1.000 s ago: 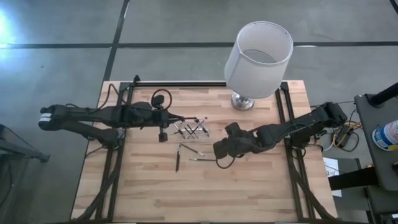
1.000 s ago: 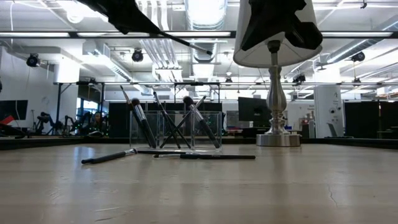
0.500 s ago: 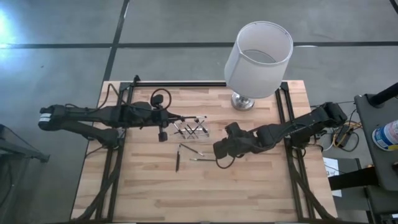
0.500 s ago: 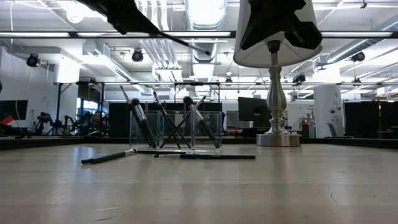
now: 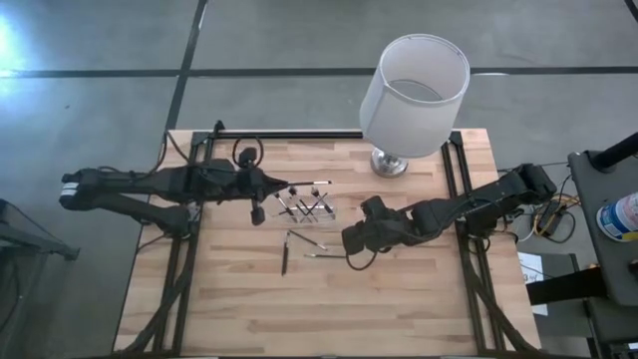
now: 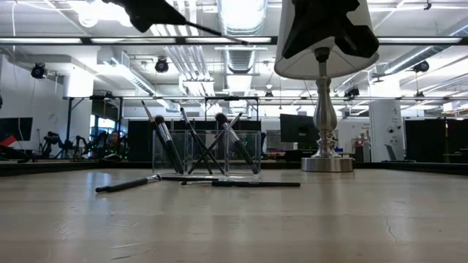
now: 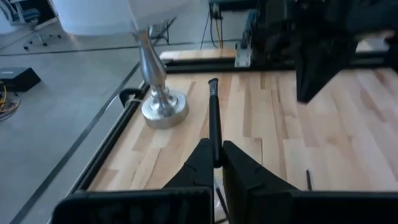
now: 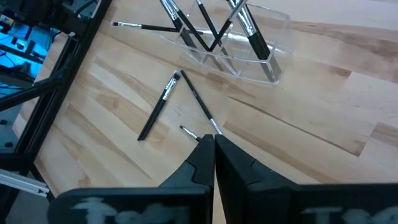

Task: Put items in baskets/containers
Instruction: Put the foundation brush into the transparent organizer

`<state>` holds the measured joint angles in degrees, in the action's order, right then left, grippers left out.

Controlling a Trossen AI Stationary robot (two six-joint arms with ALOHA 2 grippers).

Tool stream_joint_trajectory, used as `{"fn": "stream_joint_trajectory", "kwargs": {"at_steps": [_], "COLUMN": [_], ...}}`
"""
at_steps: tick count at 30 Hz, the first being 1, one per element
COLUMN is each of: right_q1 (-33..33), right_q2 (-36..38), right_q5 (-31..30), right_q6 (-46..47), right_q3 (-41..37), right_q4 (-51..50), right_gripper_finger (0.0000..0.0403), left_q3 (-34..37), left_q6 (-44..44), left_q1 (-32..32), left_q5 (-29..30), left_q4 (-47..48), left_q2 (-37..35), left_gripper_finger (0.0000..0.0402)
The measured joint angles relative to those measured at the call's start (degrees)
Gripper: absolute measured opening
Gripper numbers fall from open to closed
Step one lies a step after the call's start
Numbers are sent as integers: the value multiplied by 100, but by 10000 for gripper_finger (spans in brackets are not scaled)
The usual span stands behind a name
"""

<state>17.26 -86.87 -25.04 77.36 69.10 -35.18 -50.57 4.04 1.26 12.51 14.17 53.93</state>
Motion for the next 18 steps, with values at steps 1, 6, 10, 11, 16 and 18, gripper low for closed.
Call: {"fn": "stream_joint_trajectory", "kwargs": {"at_steps": [1, 6, 10, 11, 16, 18], "right_q1": [0, 0, 0, 0, 0, 0], "right_q2": [0, 0, 0, 0, 0, 0], "right_q5": [0, 0, 0, 0, 0, 0], "right_q6": [0, 0, 0, 0, 0, 0], "right_q3": [0, 0, 0, 0, 0, 0], "right_q4": [0, 0, 2, 1, 2, 4], "right_gripper_finger": [9, 9, 9, 9, 9, 9], "left_q3": [-52, -277, -333, -341, -343, -343], "left_q6": [-21, -111, -212, -236, -618, -751], "left_q1": [0, 0, 0, 0, 0, -6], "left_q5": [-1, -66, -98, -98, -109, -113], "left_q4": [-3, -9, 2, -2, -13, -16], "left_q2": [-2, 0, 0, 0, -20, -61], "left_gripper_finger": [8, 8, 8, 8, 8, 8]}}
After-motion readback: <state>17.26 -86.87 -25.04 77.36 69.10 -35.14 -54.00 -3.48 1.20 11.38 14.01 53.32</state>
